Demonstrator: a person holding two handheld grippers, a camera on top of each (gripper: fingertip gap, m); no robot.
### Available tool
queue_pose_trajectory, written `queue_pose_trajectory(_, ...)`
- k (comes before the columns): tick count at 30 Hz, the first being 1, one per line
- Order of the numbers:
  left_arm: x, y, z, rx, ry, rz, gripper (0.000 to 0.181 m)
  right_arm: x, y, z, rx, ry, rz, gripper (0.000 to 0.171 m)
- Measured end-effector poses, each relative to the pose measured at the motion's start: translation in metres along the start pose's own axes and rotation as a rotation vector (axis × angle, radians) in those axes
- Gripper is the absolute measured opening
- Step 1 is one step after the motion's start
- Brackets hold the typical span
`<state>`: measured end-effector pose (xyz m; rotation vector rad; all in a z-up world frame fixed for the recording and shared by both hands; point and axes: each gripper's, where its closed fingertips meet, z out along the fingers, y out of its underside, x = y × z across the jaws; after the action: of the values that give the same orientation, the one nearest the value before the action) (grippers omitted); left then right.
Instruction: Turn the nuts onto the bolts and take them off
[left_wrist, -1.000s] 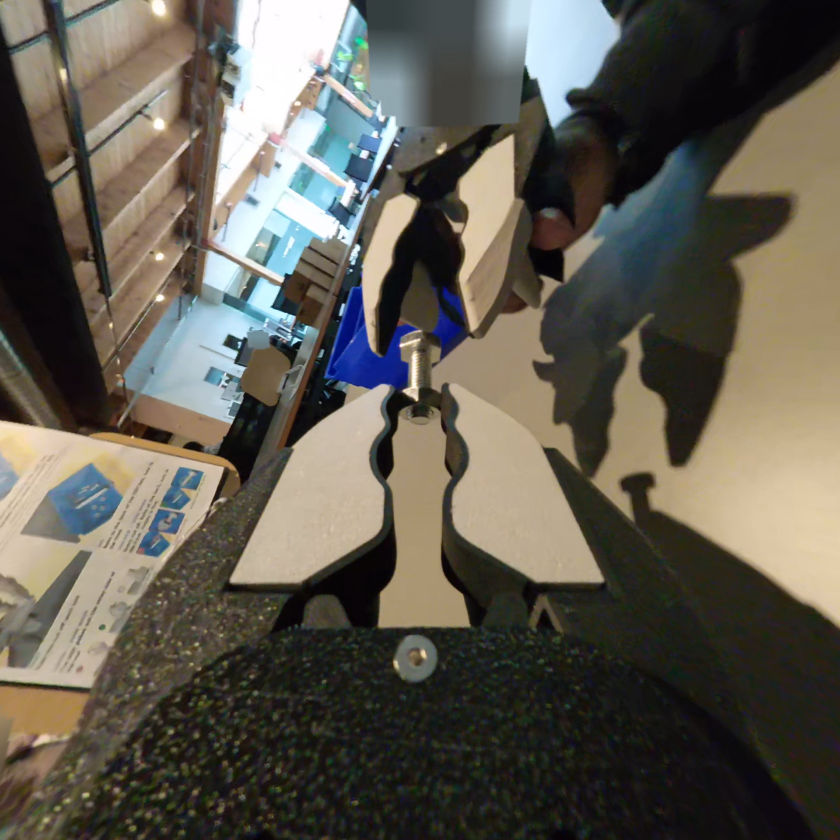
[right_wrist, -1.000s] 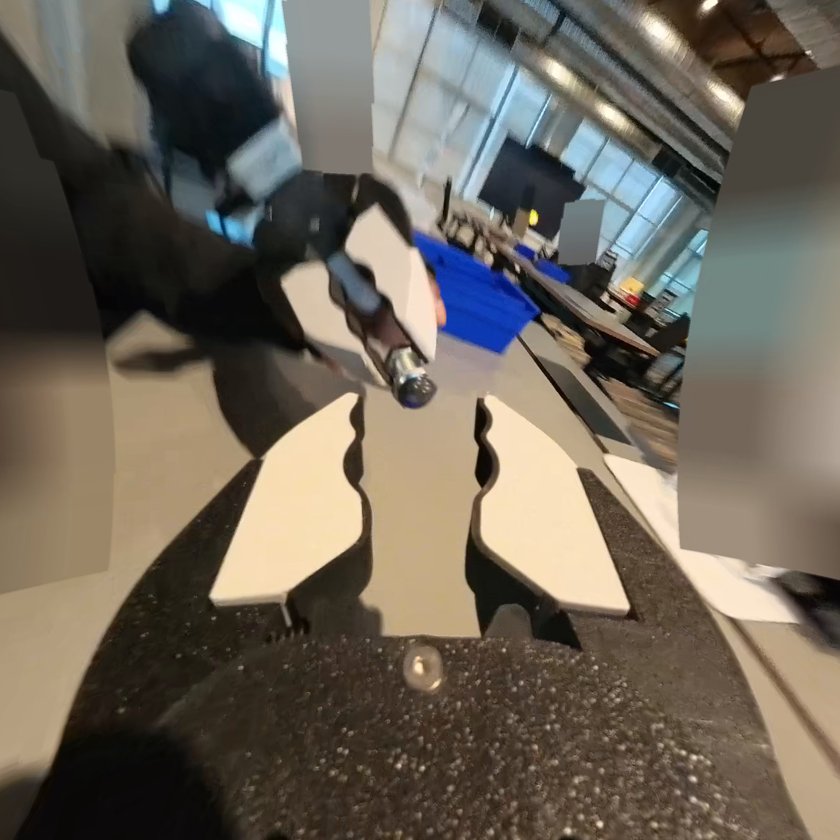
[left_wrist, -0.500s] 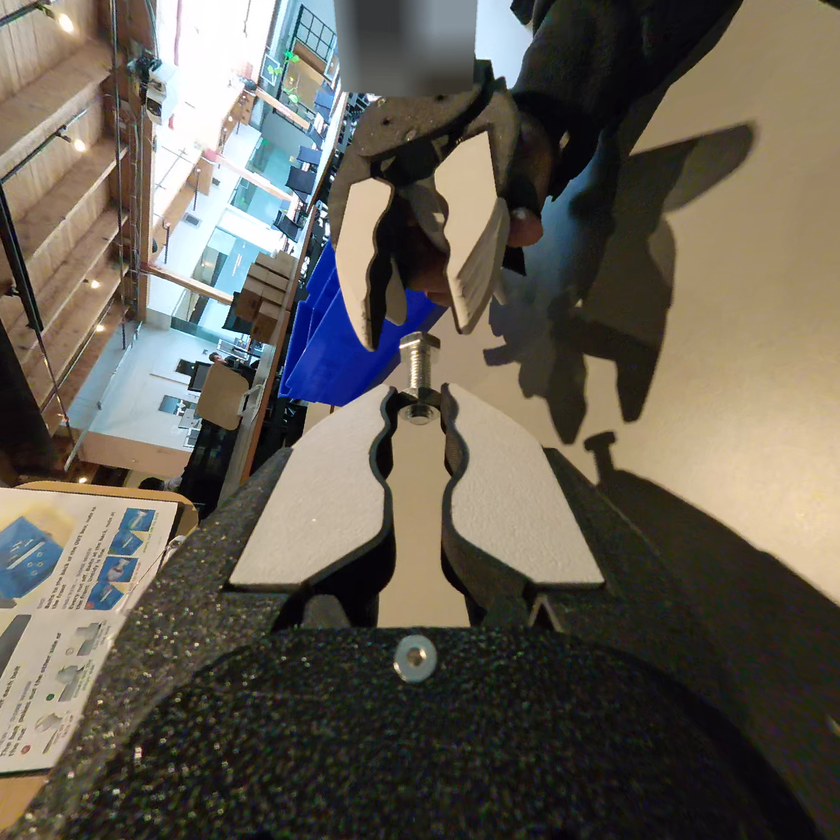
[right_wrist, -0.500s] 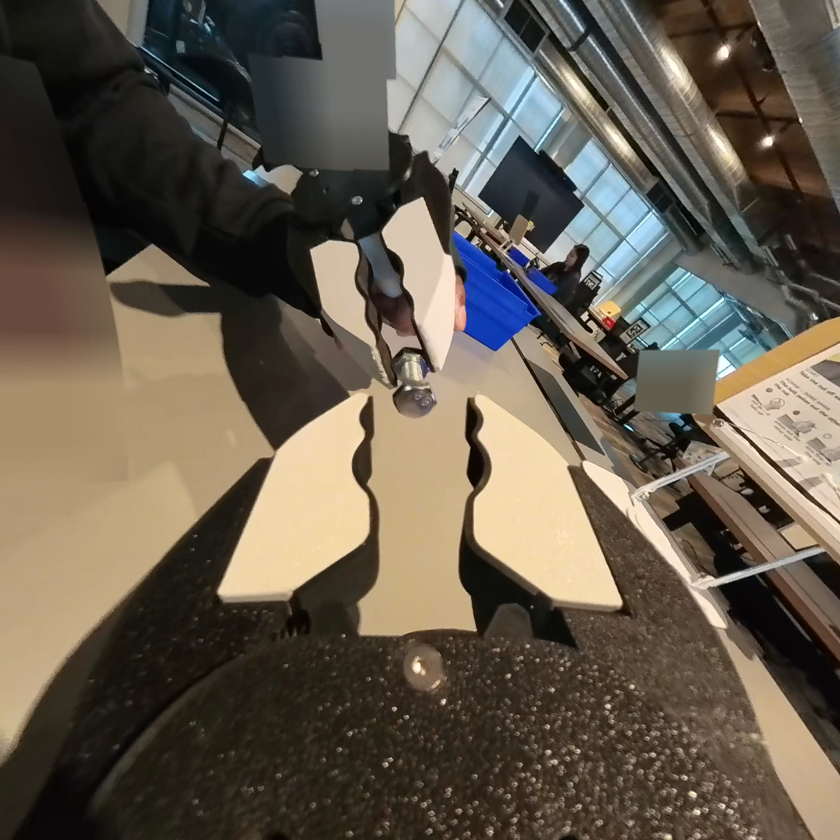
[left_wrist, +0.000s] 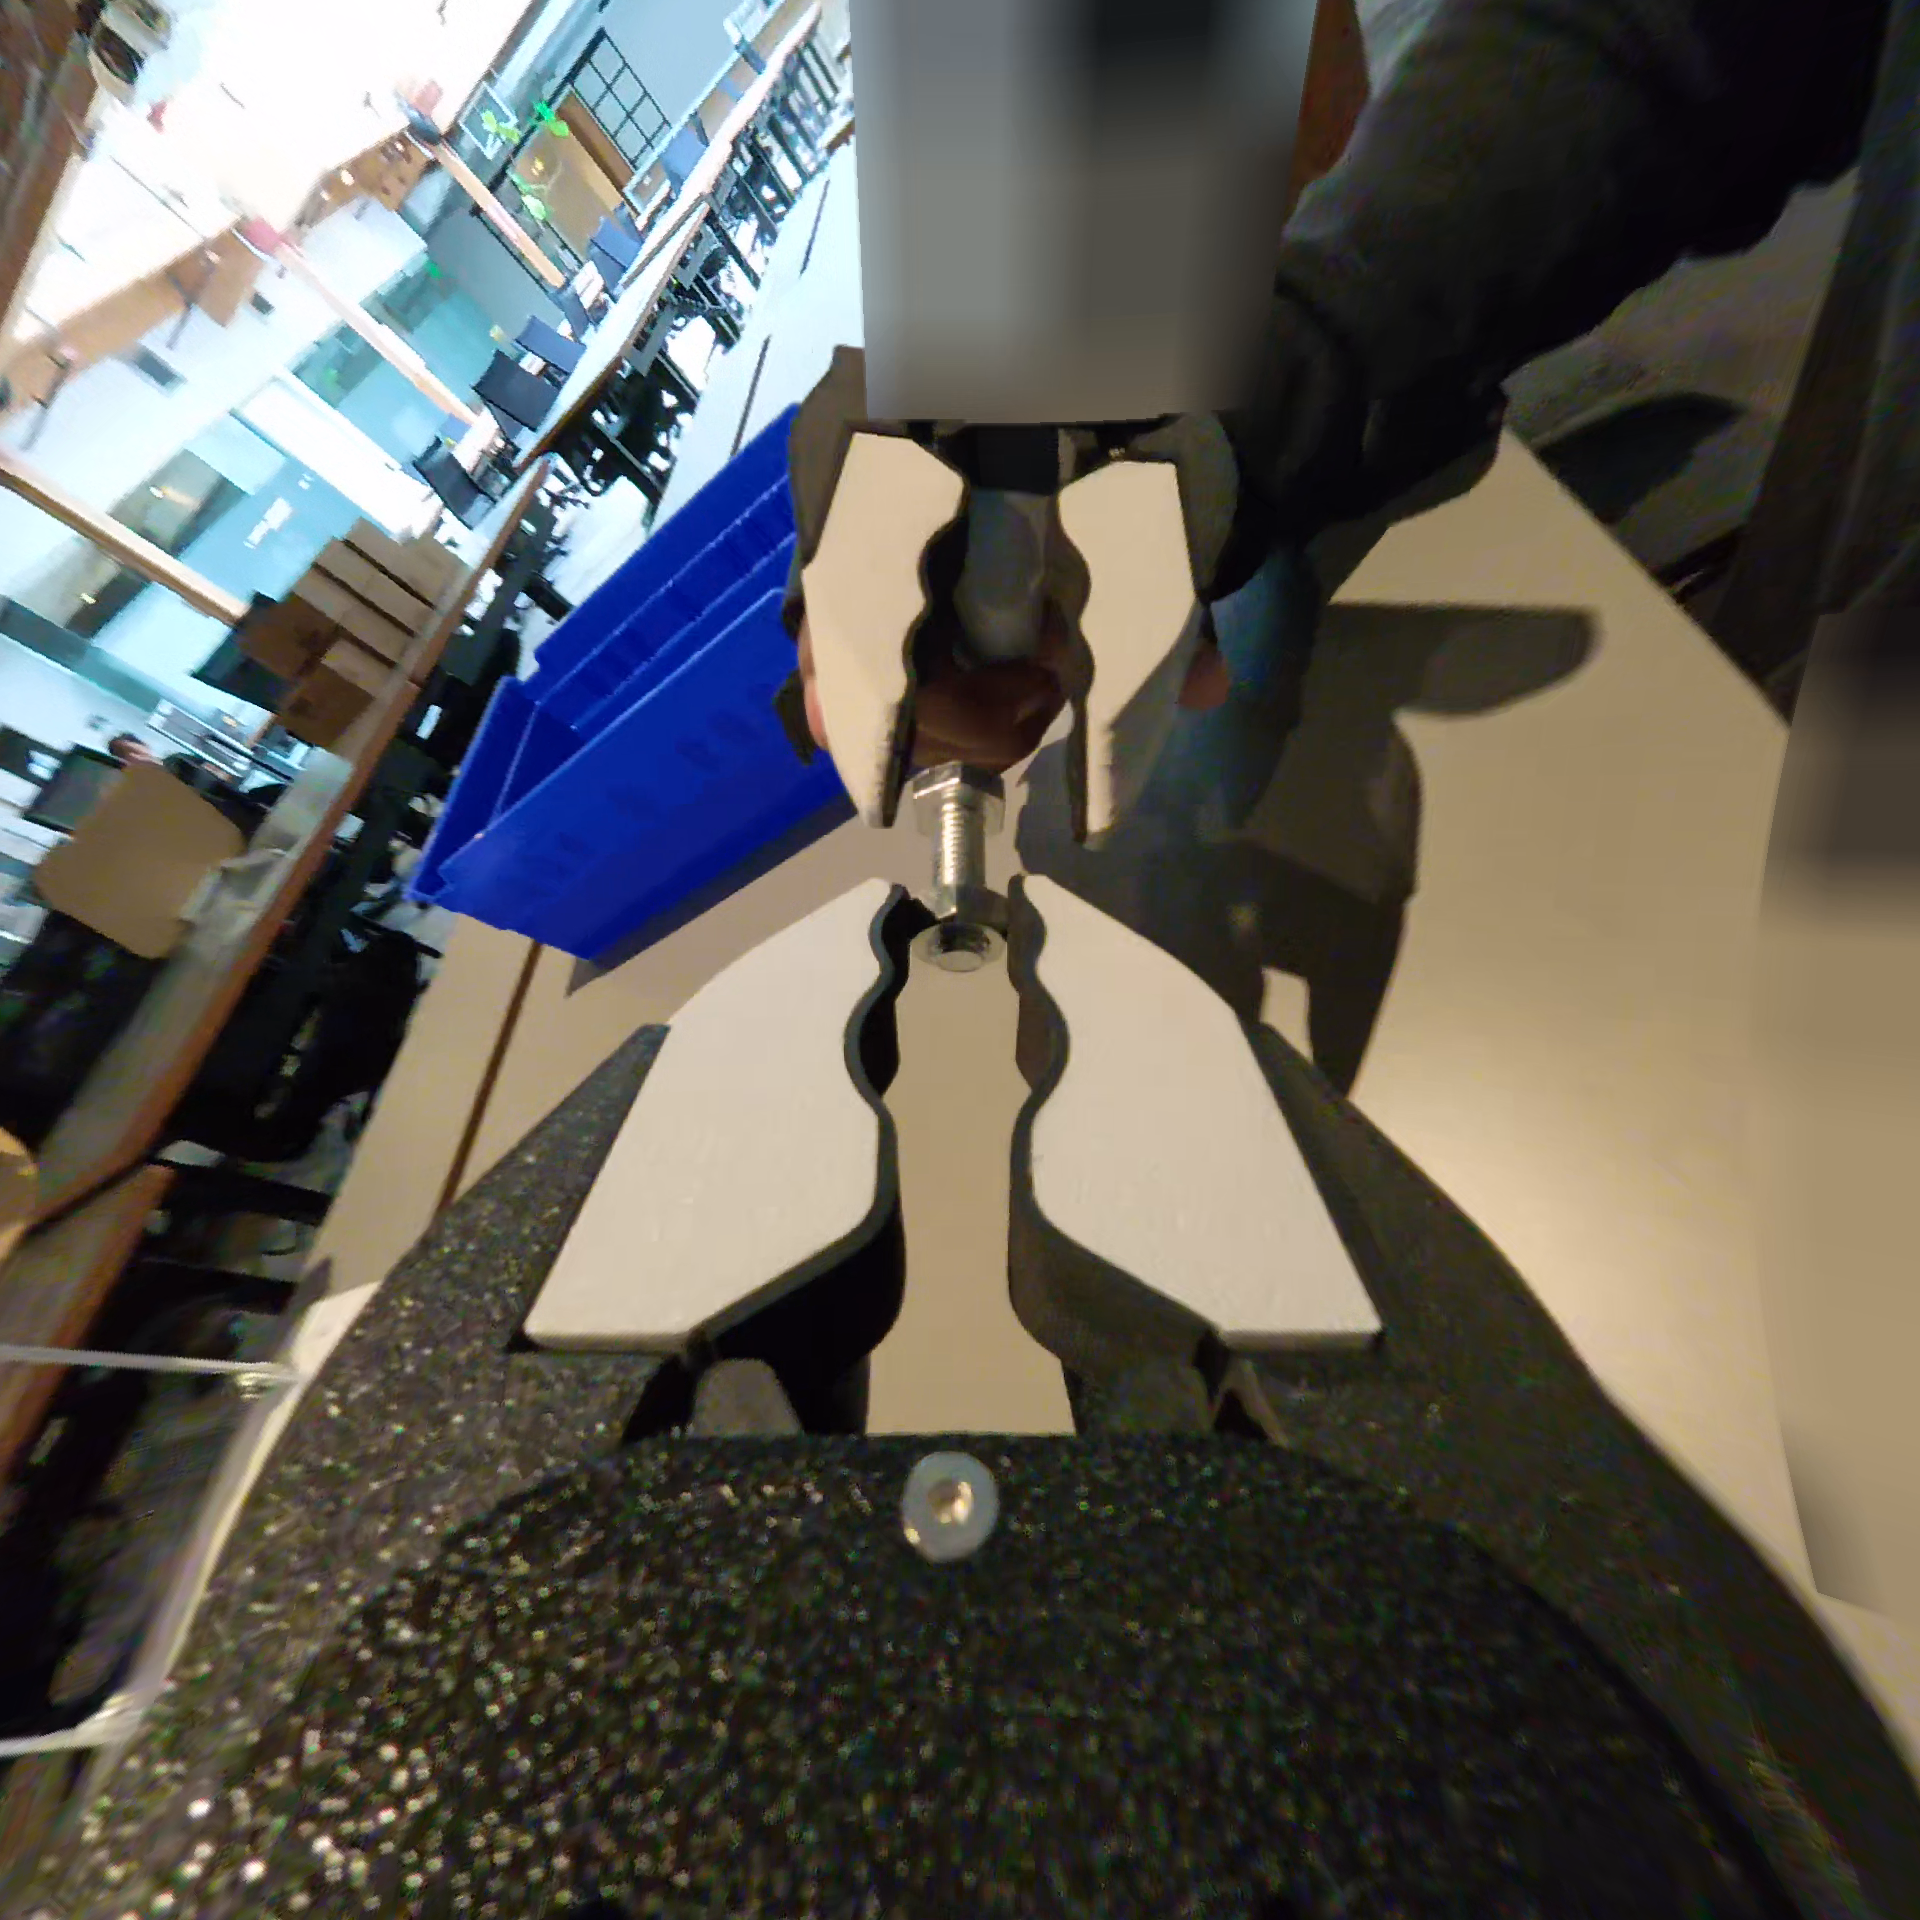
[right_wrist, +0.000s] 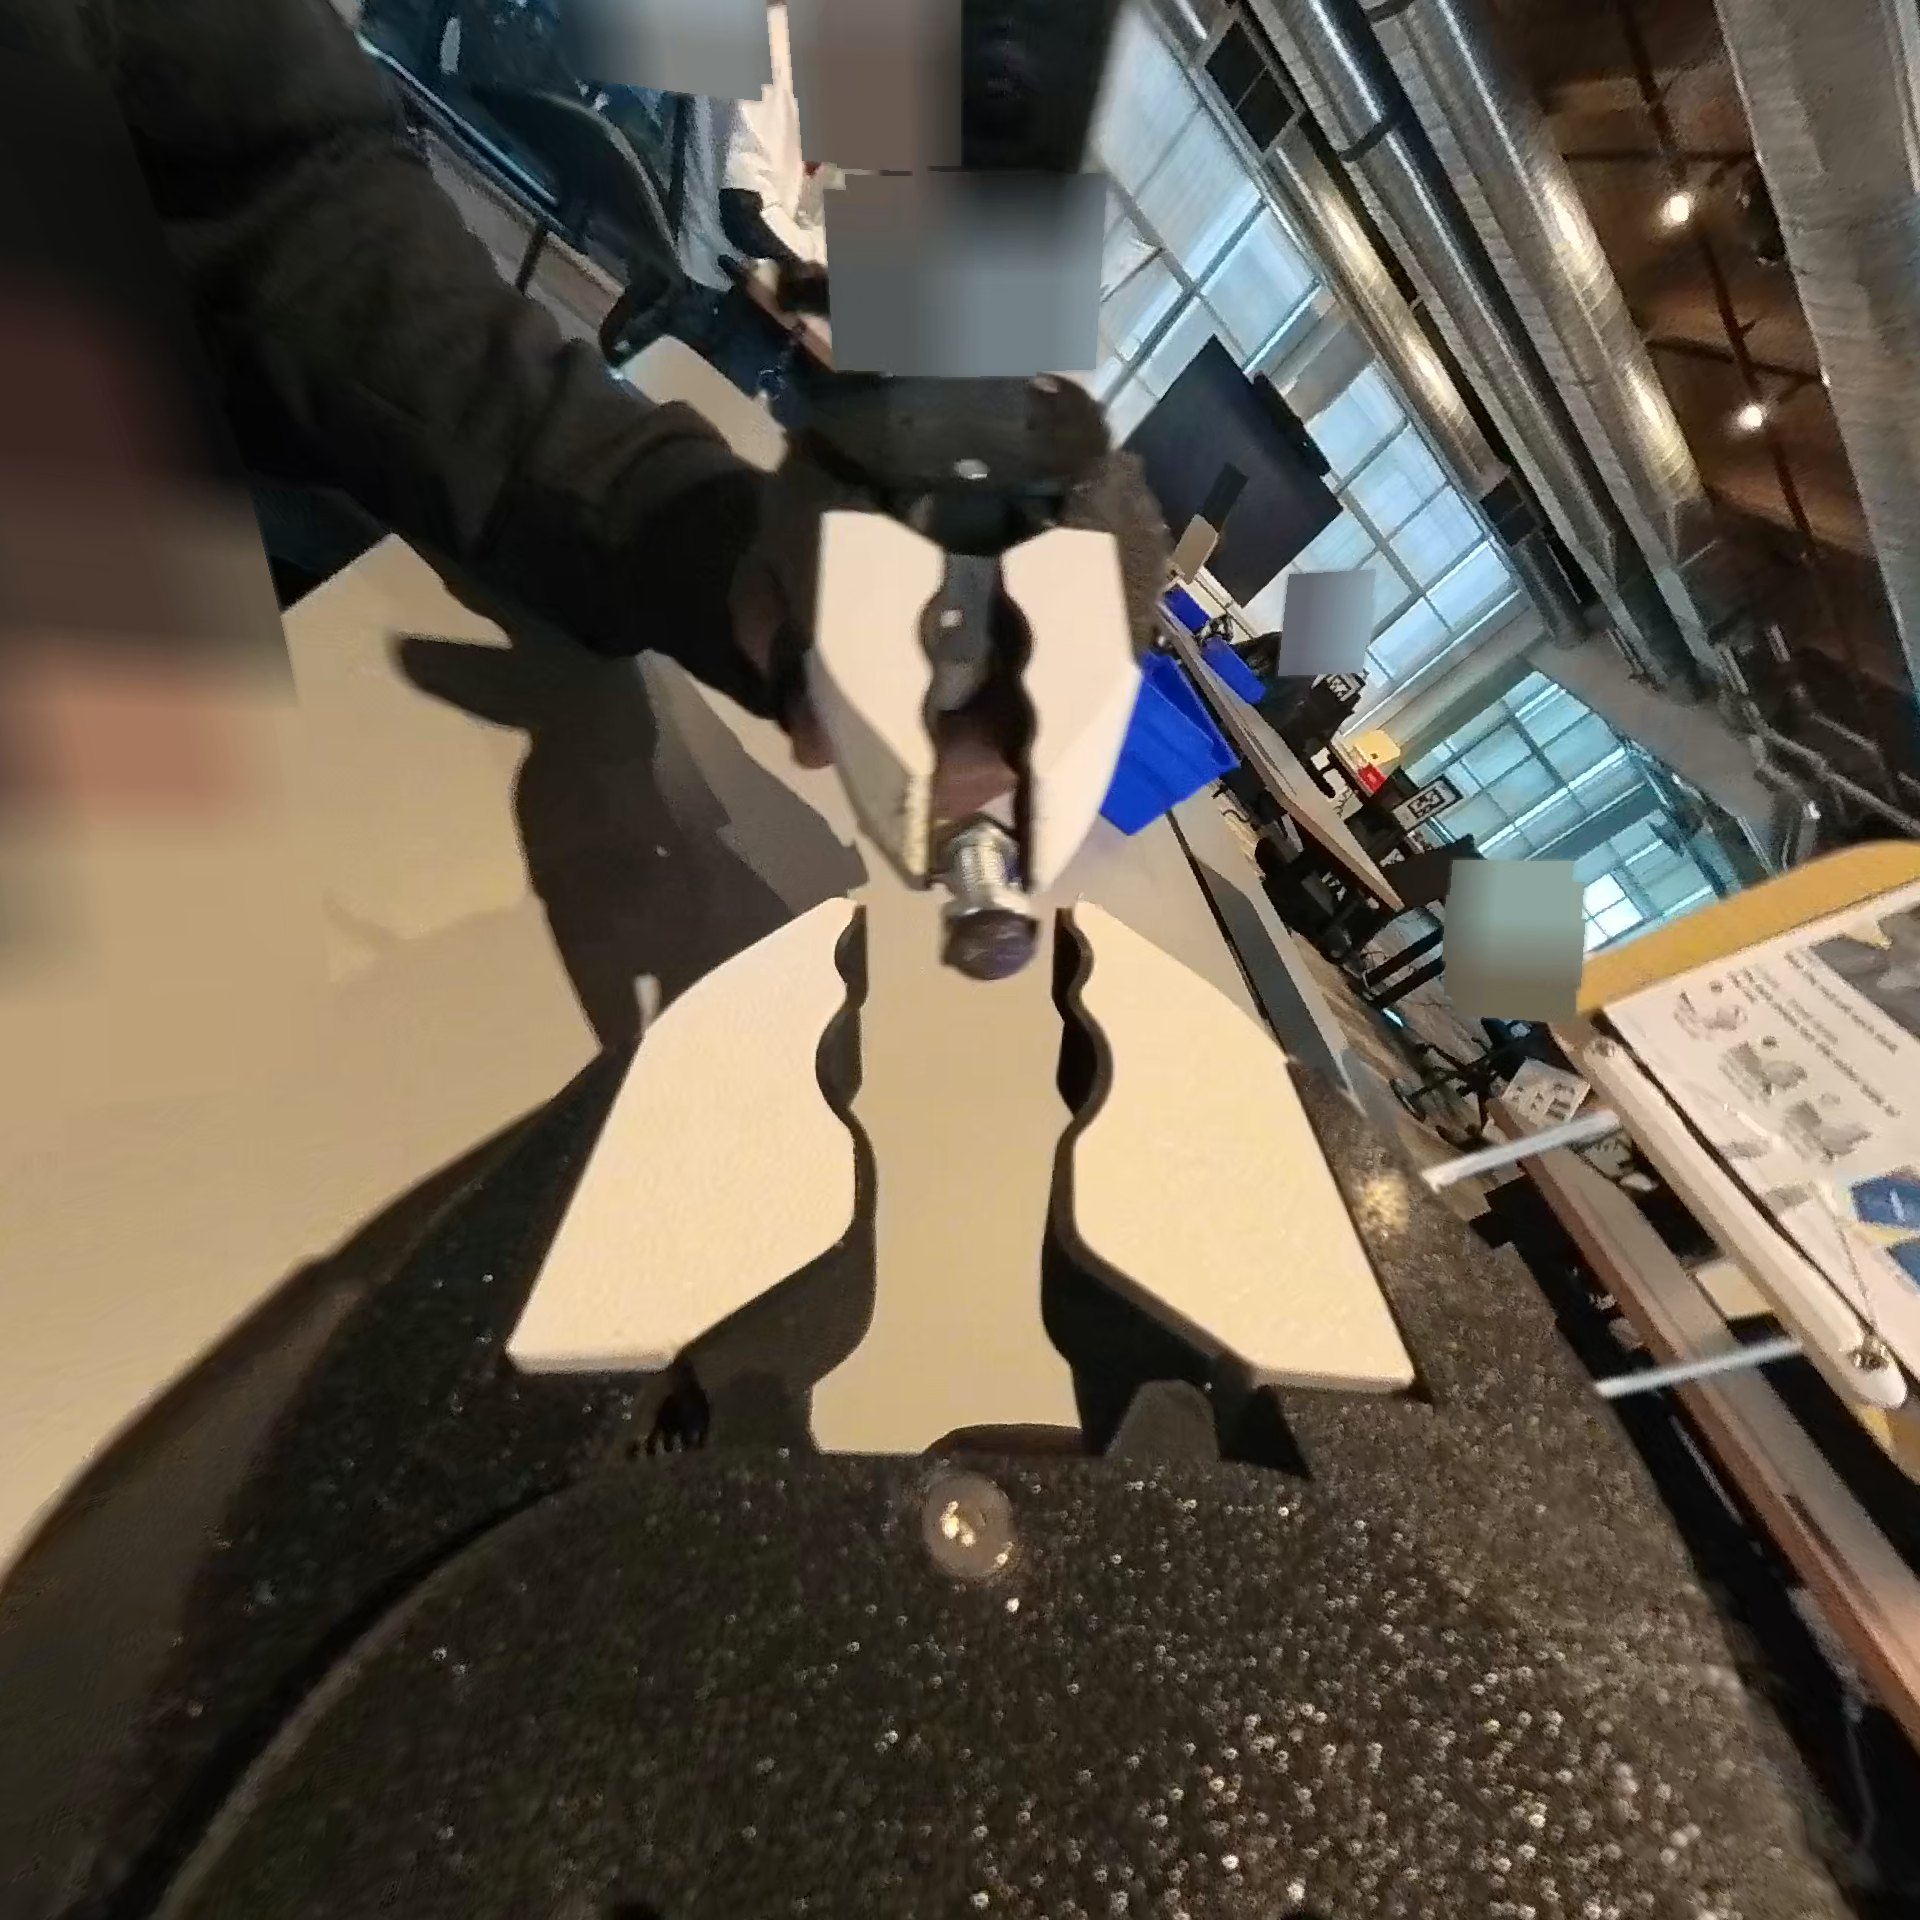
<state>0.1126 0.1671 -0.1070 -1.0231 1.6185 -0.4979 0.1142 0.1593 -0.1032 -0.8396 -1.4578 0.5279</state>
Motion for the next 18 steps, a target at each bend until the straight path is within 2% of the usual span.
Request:
queue_pose_trajectory(5,0.000,-0.015,-0.017,-0.007,0.065,-0.115,0.017,0.000,-0.016,0.009,-0.070,-0.007,-0.111,0.039)
queue_pose_trajectory(11,0.000,-0.042,-0.044,0.061,0.093,-0.166,0.017,0.013,-0.054,0.009,-0.009,0.005,-0.035,0.042)
queue_pose_trajectory(18,-0.001,-0.056,-0.055,0.023,0.135,-0.208,0.017,0.010,-0.088,0.015,0.035,-0.054,0.004,0.042)
